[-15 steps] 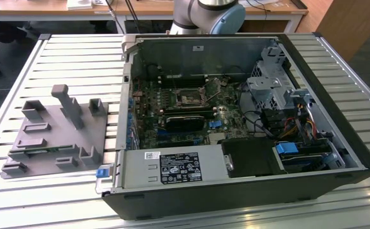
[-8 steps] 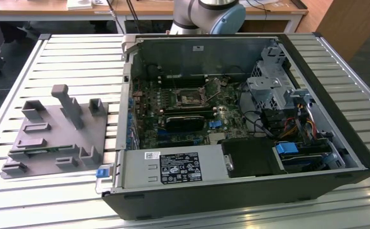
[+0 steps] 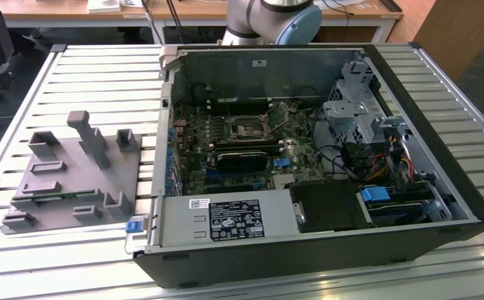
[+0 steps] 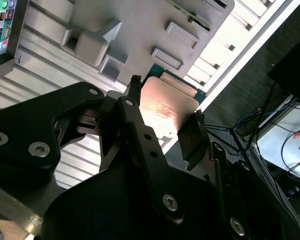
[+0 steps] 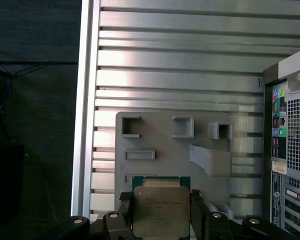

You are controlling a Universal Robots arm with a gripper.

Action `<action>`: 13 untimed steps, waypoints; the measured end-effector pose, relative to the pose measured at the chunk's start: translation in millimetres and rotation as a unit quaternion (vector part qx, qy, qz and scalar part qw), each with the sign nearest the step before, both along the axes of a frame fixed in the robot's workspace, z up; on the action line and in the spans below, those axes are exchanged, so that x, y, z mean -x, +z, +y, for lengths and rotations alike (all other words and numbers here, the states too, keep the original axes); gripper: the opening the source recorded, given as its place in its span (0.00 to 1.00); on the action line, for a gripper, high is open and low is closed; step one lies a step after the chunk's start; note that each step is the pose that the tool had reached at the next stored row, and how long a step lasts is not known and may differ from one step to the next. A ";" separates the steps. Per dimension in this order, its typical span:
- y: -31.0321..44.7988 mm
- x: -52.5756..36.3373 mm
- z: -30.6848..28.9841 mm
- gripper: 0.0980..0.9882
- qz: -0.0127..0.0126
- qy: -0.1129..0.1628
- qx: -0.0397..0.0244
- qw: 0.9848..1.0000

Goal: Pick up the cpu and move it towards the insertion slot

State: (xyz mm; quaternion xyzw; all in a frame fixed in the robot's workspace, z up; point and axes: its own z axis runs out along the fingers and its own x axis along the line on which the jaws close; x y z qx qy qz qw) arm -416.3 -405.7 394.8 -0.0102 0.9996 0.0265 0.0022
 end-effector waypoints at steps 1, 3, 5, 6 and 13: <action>1.4 -0.1 0.0 0.50 0.000 0.000 0.000 1.000; 4.0 -0.7 -0.1 0.50 0.000 0.000 0.000 1.000; 5.3 -2.4 -0.1 0.50 0.000 0.000 -0.001 1.000; 5.8 -3.3 -0.1 0.50 0.000 0.000 -0.001 1.000; 6.3 -13.5 -0.1 0.50 0.000 0.000 -0.001 1.000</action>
